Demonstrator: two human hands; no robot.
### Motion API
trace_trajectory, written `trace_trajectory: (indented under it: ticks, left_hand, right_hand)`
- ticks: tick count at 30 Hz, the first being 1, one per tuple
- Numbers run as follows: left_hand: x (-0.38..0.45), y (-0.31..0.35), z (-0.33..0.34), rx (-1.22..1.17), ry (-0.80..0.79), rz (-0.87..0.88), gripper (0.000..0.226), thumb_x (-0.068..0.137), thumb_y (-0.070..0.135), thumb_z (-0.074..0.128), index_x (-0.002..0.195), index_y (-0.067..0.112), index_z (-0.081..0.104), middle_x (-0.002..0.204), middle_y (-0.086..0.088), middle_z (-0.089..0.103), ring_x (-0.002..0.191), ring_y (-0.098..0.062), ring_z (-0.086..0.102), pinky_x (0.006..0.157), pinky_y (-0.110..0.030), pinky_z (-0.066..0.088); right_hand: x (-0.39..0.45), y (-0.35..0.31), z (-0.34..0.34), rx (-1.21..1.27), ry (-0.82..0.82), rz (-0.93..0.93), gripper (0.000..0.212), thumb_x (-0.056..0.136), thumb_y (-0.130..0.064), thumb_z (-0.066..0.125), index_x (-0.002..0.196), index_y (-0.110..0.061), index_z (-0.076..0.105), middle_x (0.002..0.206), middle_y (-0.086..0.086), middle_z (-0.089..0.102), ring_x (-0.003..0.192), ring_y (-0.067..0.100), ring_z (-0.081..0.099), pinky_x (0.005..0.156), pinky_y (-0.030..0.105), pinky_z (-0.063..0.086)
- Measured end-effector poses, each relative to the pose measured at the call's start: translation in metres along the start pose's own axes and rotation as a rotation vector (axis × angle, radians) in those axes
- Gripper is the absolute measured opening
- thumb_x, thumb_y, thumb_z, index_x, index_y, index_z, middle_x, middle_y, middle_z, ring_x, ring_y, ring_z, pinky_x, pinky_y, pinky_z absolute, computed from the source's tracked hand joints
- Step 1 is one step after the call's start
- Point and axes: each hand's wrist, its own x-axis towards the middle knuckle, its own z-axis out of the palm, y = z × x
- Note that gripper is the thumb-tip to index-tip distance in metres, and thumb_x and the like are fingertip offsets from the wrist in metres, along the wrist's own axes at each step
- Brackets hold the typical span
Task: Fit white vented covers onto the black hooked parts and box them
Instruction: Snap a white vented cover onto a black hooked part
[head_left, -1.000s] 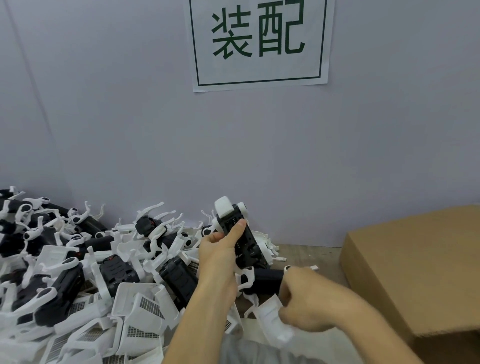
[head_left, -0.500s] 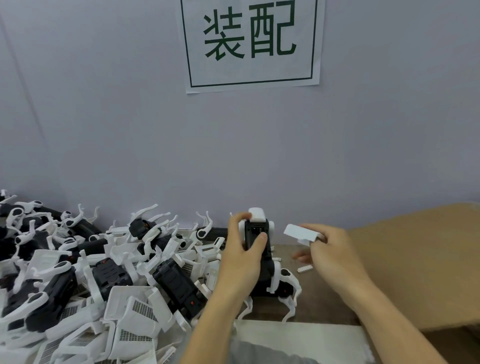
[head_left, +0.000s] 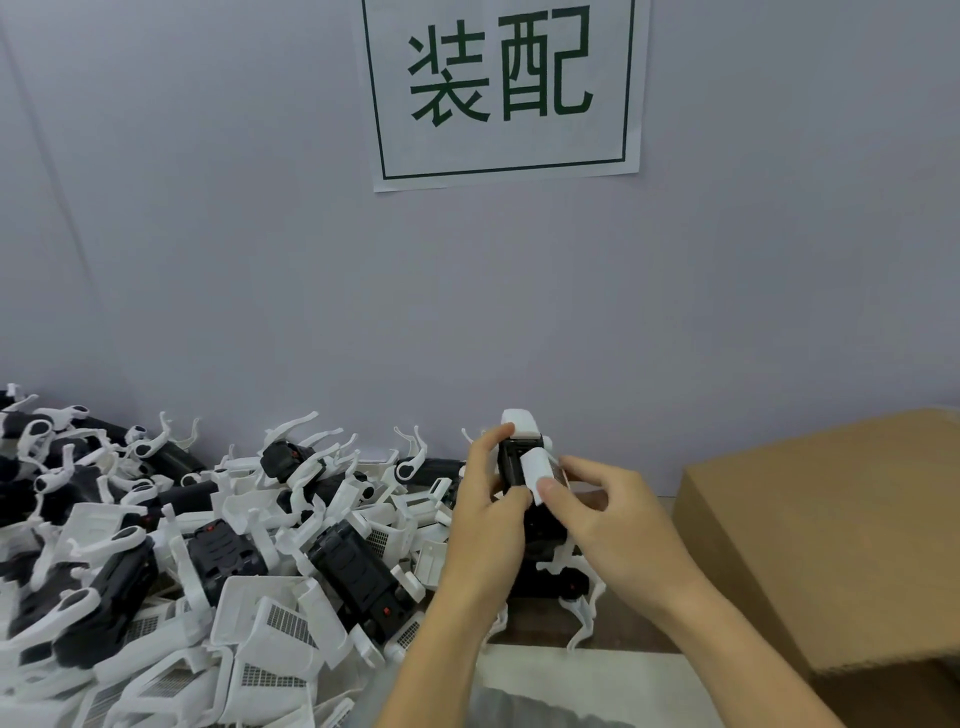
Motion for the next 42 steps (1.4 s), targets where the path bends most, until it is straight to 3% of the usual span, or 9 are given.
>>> trace_trajectory:
  ticks: [4,6,8,15,21,24,29,33,42]
  left_hand:
    - [0.000,-0.002,0.002,-0.068,-0.030,-0.014,0.049,0.096,-0.002,0.041,0.121,0.036,0.059,0.098,0.004,0.073,0.083,-0.008,0.071,0.065,-0.020,0.056]
    - [-0.001,-0.003,0.005,-0.091,-0.031,-0.010,0.041,0.100,0.004,0.043,0.120,0.037,0.059,0.101,0.006,0.074,0.088,-0.009,0.072,0.068,-0.020,0.055]
    - [-0.002,-0.005,0.008,-0.075,-0.038,0.013,0.033,0.103,0.009,0.045,0.119,0.036,0.056,0.110,0.003,0.072,0.093,-0.011,0.072,0.075,-0.024,0.055]
    - [-0.002,-0.004,0.006,-0.085,0.071,0.134,0.024,0.100,0.010,0.057,0.113,0.030,0.058,0.109,-0.011,0.073,0.087,-0.023,0.073,0.075,-0.032,0.059]
    - [-0.005,0.000,0.006,-0.127,0.074,0.154,0.020,0.101,0.009,0.056,0.109,0.026,0.052,0.102,-0.010,0.075,0.080,-0.023,0.075,0.064,-0.028,0.058]
    - [-0.003,0.000,0.003,-0.178,0.099,0.126,0.025,0.101,0.004,0.054,0.109,0.025,0.045,0.100,-0.005,0.076,0.077,-0.018,0.074,0.061,-0.023,0.056]
    - [-0.003,0.002,-0.004,-0.267,0.043,0.048,0.027,0.101,0.005,0.053,0.117,0.026,0.048,0.101,0.002,0.078,0.085,-0.015,0.075,0.062,-0.022,0.057]
    - [-0.007,0.003,0.006,-0.282,-0.072,0.038,0.023,0.100,0.013,0.058,0.117,0.025,0.049,0.101,-0.006,0.077,0.082,-0.022,0.075,0.060,-0.030,0.058]
    - [-0.001,-0.011,0.016,-0.023,0.191,0.119,0.021,0.100,0.006,0.056,0.098,0.025,0.046,0.060,-0.002,0.067,0.053,-0.012,0.057,0.049,-0.021,0.045]
  right_hand:
    - [0.003,0.010,-0.004,-0.102,0.191,0.026,0.027,0.090,-0.028,0.072,0.115,-0.033,0.065,0.108,-0.012,0.070,0.089,0.001,0.070,0.067,0.014,0.055]
    - [0.003,0.011,-0.003,-0.162,0.215,-0.019,0.040,0.088,-0.031,0.074,0.125,-0.032,0.061,0.119,-0.013,0.061,0.100,0.003,0.065,0.079,0.020,0.057]
    - [0.001,0.008,0.004,-0.210,0.170,-0.095,0.033,0.089,-0.031,0.073,0.115,-0.045,0.060,0.115,-0.018,0.057,0.100,0.002,0.062,0.082,0.023,0.057]
    - [0.001,0.016,0.021,-0.363,0.203,-0.215,0.048,0.091,-0.028,0.070,0.136,-0.028,0.054,0.109,-0.027,0.043,0.105,-0.016,0.048,0.075,-0.002,0.044]
    - [0.001,0.019,0.022,-0.281,0.303,-0.166,0.041,0.085,-0.032,0.076,0.124,-0.032,0.063,0.105,-0.023,0.057,0.096,-0.006,0.060,0.072,0.007,0.052]
    - [-0.001,0.019,0.019,-0.222,0.178,-0.147,0.014,0.087,-0.032,0.074,0.098,-0.039,0.069,0.090,-0.019,0.072,0.085,-0.004,0.068,0.071,0.017,0.057]
    - [0.003,0.017,0.003,0.265,-0.034,0.073,0.027,0.101,-0.036,0.052,0.106,-0.024,0.075,0.101,-0.006,0.077,0.097,0.009,0.072,0.084,0.025,0.058]
    - [0.006,0.018,0.002,0.394,0.105,0.173,0.034,0.097,-0.039,0.054,0.097,-0.014,0.078,0.091,0.005,0.078,0.089,0.019,0.075,0.077,0.033,0.057]
    - [0.007,0.021,0.015,0.206,0.314,0.166,0.015,0.094,-0.032,0.065,0.101,-0.019,0.069,0.088,-0.005,0.076,0.079,0.006,0.072,0.066,0.020,0.055]
